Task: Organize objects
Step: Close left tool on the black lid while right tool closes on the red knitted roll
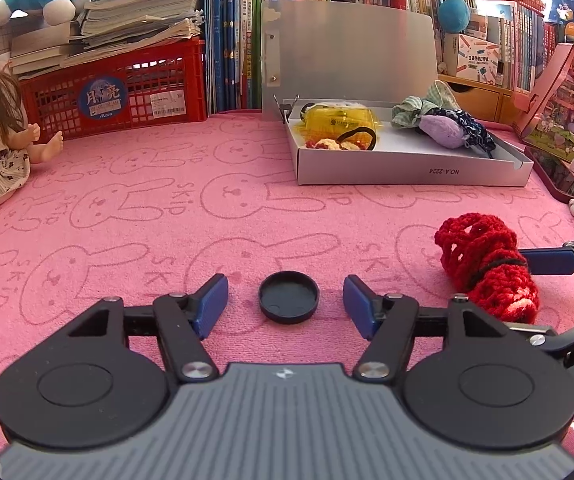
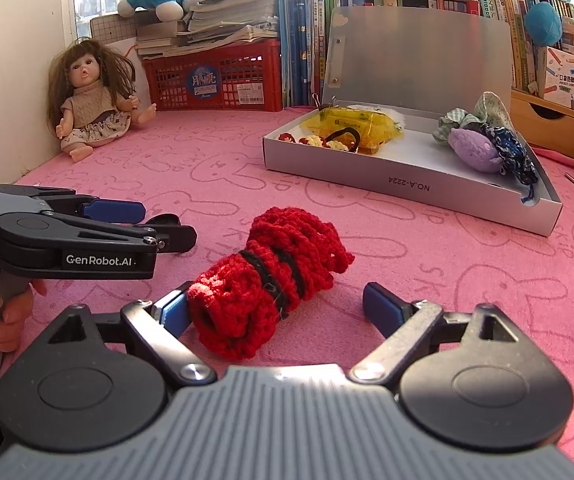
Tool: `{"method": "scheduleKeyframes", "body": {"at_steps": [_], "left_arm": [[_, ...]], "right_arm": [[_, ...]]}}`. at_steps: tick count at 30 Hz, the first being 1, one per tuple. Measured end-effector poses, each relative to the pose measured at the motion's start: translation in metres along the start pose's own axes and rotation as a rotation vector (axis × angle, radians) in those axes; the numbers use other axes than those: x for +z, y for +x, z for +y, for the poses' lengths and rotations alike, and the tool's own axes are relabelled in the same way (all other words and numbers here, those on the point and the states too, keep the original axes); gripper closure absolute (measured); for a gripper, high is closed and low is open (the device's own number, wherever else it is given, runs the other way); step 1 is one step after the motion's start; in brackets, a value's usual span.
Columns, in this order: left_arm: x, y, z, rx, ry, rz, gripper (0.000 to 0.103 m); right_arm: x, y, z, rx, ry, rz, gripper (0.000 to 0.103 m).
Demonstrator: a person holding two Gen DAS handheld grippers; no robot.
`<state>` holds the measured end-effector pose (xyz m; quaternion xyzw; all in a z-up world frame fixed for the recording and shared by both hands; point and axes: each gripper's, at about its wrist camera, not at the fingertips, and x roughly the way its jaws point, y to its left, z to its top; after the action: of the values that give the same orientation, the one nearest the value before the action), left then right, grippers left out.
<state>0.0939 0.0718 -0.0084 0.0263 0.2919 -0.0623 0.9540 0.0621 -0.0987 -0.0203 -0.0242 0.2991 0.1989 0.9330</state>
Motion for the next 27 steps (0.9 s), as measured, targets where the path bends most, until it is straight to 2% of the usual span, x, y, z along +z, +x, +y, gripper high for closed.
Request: {"method": "scheduleKeyframes", "body": {"at_steps": [5, 15, 21, 27], "left_arm": [[-0.002, -0.003, -0.005, -0.009, 0.016, -0.012, 0.048], [-0.003, -0.006, -0.01, -0.014, 0.009, -0.014, 0.065], [-0.002, -0.007, -0.013, -0.013, 0.004, -0.011, 0.065], [0.0, -0.009, -0.018, -0.032, 0.017, -0.014, 0.065]], "right_arm": [[-0.001, -0.002, 0.0, 0.003, 0.005, -0.013, 0.023], [-0.003, -0.004, -0.005, 0.005, 0.035, -0.029, 0.032], [-0.003, -0.005, -0.006, 0.008, 0.046, -0.036, 0.037], [-0.003, -0.006, -0.011, 0.004, 0.075, -0.048, 0.047]]}}
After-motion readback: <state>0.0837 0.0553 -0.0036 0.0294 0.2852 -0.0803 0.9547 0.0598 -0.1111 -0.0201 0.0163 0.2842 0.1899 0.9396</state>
